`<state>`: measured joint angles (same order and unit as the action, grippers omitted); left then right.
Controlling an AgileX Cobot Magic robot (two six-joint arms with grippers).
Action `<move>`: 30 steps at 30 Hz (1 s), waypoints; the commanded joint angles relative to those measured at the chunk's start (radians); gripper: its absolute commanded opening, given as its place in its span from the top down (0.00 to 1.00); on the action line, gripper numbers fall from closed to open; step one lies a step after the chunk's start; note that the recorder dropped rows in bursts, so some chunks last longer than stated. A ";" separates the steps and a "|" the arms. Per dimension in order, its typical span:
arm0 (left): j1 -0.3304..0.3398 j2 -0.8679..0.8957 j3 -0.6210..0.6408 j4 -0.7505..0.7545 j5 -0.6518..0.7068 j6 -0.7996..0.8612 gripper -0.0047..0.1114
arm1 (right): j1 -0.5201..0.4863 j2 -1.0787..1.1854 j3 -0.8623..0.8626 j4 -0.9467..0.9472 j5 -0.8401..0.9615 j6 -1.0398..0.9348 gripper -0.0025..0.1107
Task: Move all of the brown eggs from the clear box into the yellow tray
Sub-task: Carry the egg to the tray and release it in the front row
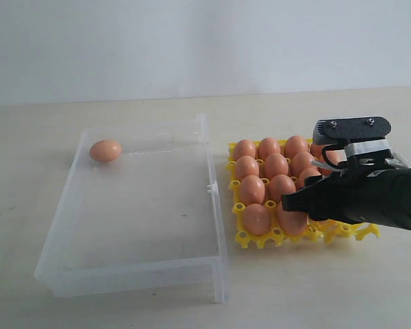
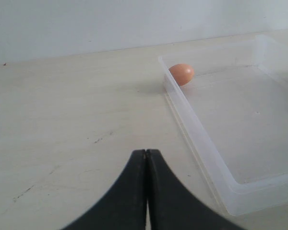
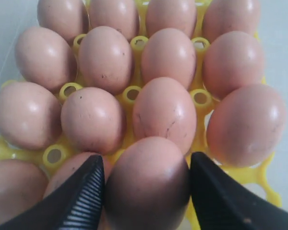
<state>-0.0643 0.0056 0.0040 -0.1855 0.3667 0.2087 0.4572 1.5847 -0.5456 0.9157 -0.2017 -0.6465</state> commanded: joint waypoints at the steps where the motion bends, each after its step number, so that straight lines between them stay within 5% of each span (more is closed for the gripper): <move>1: -0.004 -0.006 -0.004 -0.003 -0.010 0.000 0.96 | -0.006 0.004 -0.010 -0.017 -0.040 0.013 0.98; 22: -0.004 -0.006 -0.004 -0.003 -0.010 0.000 0.96 | -0.006 0.004 0.037 -0.020 -0.085 0.011 0.98; 30: -0.004 -0.006 -0.004 -0.003 -0.010 0.000 0.96 | -0.006 0.004 0.040 -0.042 -0.081 -0.041 0.57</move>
<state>-0.0643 0.0056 0.0040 -0.1855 0.3667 0.2087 0.4572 1.5843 -0.5118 0.8800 -0.2713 -0.6757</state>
